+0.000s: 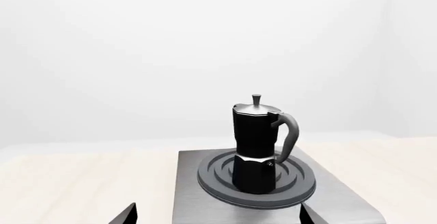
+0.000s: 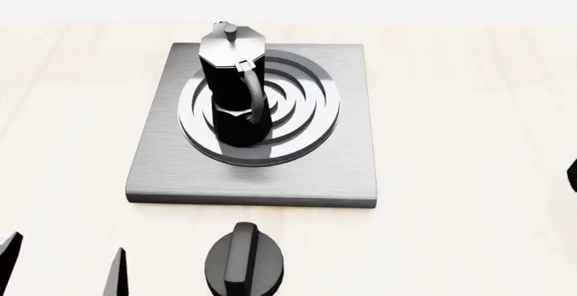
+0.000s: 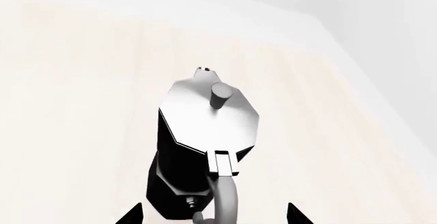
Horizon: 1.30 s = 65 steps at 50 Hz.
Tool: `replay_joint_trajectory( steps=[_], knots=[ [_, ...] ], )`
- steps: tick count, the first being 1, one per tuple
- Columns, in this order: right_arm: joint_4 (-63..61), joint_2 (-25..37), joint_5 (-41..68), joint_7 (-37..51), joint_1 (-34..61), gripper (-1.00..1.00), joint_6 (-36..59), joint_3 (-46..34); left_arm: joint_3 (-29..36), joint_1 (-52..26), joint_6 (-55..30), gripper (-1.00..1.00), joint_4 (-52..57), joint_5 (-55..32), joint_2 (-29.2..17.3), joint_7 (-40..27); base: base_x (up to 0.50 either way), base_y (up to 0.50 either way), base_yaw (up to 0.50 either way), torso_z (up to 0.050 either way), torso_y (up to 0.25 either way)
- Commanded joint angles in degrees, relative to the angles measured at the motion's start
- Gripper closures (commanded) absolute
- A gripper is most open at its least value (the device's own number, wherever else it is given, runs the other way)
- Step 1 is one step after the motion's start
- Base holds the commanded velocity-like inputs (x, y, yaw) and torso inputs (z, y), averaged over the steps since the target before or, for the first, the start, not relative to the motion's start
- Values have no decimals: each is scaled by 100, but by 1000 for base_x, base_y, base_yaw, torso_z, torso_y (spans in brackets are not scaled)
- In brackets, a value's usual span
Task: Put both moka pots on the stove.
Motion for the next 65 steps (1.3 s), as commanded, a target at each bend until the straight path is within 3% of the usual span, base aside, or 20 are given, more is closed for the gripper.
replay_joint_trajectory(
  steps=[1,24,37,38,51,65],
  knots=[
    [1003,-378,-315,-344,377,-100,-411,-145,37,-13,1,-100,-21,10,-2,0,0,0,0,0,0],
    [3973,-1468,-1119,-930,1297,-100,-1921,-492,99,-53,42,-100,-149,36,14,2,0,0,0,0,0],
    [4128,-1495,-1203,-1015,1227,-100,-1783,-492,118,-59,4,-100,-124,36,1,-27,0,0,0,0,0],
    [4077,-1469,-1175,-1018,1205,100,-1768,-463,123,-63,2,-100,-127,36,2,-25,0,0,0,0,0],
    [4003,-1458,-1161,-1056,1238,100,-1751,-407,135,-81,3,-100,-134,33,-3,-39,0,0,0,0,0],
    [2842,-1282,-729,-836,1113,100,-1471,-33,152,-77,3,-100,-129,32,-16,-59,0,0,0,0,0]
  ],
)
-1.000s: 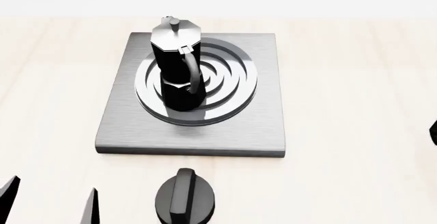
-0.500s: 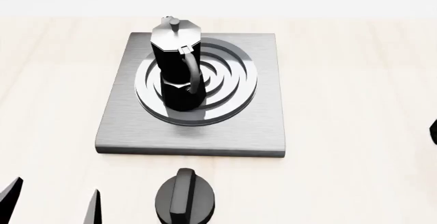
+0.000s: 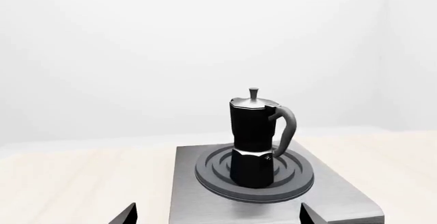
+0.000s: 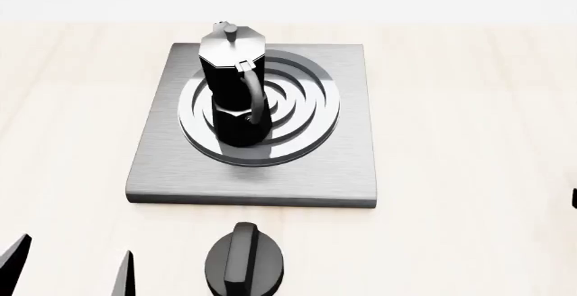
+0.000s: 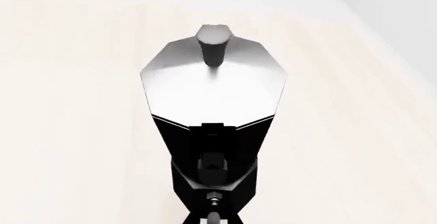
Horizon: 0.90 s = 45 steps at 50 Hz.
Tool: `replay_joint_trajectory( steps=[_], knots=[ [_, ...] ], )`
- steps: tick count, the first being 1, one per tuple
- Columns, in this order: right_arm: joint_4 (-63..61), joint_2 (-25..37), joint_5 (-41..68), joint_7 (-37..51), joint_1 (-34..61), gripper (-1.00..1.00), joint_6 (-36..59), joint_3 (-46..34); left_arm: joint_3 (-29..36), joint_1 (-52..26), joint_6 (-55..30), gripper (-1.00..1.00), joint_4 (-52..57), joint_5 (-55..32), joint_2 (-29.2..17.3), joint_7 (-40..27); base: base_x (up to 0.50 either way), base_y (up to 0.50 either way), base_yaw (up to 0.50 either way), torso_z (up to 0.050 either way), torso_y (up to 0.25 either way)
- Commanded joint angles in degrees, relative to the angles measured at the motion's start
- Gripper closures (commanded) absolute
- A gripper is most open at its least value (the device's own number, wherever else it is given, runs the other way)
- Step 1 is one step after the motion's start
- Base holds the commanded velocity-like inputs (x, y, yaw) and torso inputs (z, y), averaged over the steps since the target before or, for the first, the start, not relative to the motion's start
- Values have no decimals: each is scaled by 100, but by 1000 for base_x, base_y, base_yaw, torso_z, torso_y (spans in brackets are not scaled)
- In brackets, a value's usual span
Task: Put both moka pots on the stove.
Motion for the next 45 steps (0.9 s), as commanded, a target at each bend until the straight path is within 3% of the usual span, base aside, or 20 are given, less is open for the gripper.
replay_joint_trajectory(
  steps=[1,18,24,35,45],
  knots=[
    [-910,147,96,222,-46,100,129,285,18,-1,-6,-100,6,2,-9,-16,0,0,0,0,0],
    [-2368,71,478,613,189,100,216,626,-35,-6,33,-100,-10,-76,-45,-24,0,0,0,0,0],
    [-3192,68,664,727,130,100,676,578,-42,-1,49,-100,-9,-83,-53,-33,0,0,0,0,0],
    [-2714,-238,650,-298,488,100,961,157,-89,7,77,-100,3,-130,-83,-50,0,0,0,0,0],
    [-2237,-639,437,-563,890,100,907,-85,-111,19,101,-100,0,-149,-104,-63,0,0,0,0,0]
  ],
)
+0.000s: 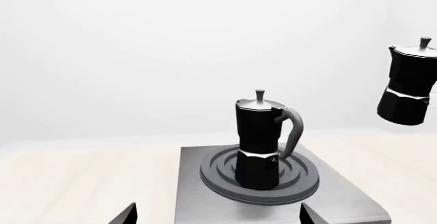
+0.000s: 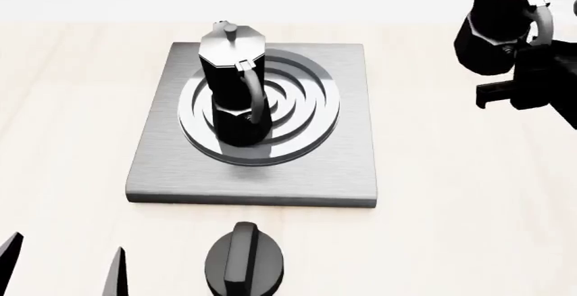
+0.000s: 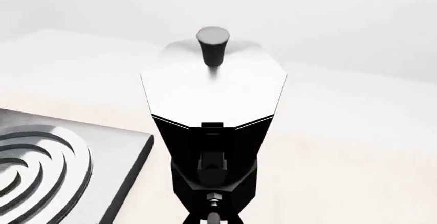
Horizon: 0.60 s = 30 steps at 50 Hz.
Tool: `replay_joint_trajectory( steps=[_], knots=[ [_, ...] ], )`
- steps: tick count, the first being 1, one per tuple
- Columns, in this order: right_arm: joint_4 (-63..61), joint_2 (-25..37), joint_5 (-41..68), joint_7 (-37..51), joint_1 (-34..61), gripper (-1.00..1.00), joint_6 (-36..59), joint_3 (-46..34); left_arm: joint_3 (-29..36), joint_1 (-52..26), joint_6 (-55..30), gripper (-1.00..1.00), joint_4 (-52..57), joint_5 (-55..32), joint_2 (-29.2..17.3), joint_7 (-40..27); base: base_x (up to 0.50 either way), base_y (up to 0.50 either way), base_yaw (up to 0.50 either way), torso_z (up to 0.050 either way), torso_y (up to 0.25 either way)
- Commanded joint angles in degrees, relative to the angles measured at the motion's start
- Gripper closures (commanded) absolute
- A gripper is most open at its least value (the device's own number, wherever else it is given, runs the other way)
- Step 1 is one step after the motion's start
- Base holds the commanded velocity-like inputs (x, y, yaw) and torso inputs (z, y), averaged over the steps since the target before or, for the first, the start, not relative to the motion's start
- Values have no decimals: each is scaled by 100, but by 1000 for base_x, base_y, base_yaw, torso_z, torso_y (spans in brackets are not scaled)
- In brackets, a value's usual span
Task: Put both moka pots on the stove.
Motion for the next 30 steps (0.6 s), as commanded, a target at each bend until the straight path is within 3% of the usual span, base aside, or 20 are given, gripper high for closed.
replay_joint_trajectory(
  steps=[1,25,30],
  knots=[
    [366,-410,-253,-425,491,100,-41,-178,-38,13,28,-100,4,-35,-28,-17,0,0,0,0,0],
    [3084,-2168,-802,-1142,1464,100,-1272,-518,2,6,12,-100,34,-1,-45,-60,0,0,0,0,1],
    [3111,-2320,-871,-1160,1421,100,-1308,-416,-16,17,-2,-100,71,-12,-66,-81,0,0,0,0,2]
  ],
)
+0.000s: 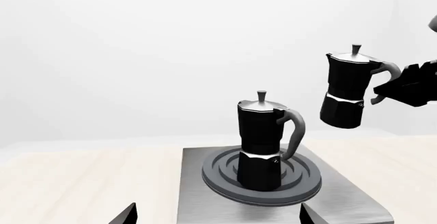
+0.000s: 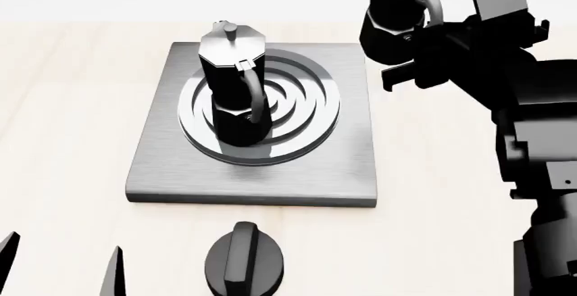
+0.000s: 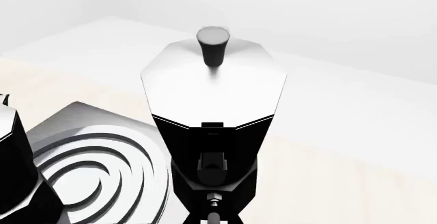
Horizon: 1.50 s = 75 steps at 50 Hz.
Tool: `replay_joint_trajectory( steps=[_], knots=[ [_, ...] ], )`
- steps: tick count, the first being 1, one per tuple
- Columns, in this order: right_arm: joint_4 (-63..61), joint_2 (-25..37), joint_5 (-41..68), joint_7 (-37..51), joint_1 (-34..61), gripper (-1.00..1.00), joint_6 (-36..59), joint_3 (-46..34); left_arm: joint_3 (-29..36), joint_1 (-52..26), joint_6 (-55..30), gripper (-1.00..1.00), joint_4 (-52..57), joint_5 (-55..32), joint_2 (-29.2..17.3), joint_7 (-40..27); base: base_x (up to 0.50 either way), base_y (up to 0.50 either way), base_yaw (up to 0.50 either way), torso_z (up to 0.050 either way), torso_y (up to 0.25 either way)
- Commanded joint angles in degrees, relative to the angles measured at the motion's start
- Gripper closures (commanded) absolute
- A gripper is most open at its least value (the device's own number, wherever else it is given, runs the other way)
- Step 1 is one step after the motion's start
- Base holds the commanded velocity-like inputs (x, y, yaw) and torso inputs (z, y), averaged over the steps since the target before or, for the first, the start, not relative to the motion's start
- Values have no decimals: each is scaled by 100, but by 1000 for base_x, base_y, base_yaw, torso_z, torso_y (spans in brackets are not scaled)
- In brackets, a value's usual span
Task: Put both moka pots on the stove.
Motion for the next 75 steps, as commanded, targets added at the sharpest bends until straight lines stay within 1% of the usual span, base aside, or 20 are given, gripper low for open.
replay_joint_trajectory(
  steps=[1,15,30,45,63,75],
  knots=[
    [671,-613,-262,-248,293,100,-432,186,-22,19,4,-100,41,-15,-27,-33,0,0,0,0,0],
    [679,-911,-852,-301,94,100,-480,860,-20,22,9,-100,47,-32,-46,-44,0,0,0,0,1],
    [680,-1161,-1398,-400,-62,100,-470,1804,-16,-2,12,-100,30,-52,-56,-49,0,0,0,0,1],
    [682,-1357,-2077,-512,-356,100,-537,2416,-3,-16,51,-100,-14,-71,-51,-46,0,0,0,0,1],
    [683,-1416,-2637,-518,-599,100,-639,2740,13,-9,80,-100,-13,-73,-72,-50,0,0,0,1,1],
    [683,-1470,-2852,-480,-662,100,-628,2780,30,-27,76,-100,-24,-78,-74,-55,0,0,0,0,2]
  ],
)
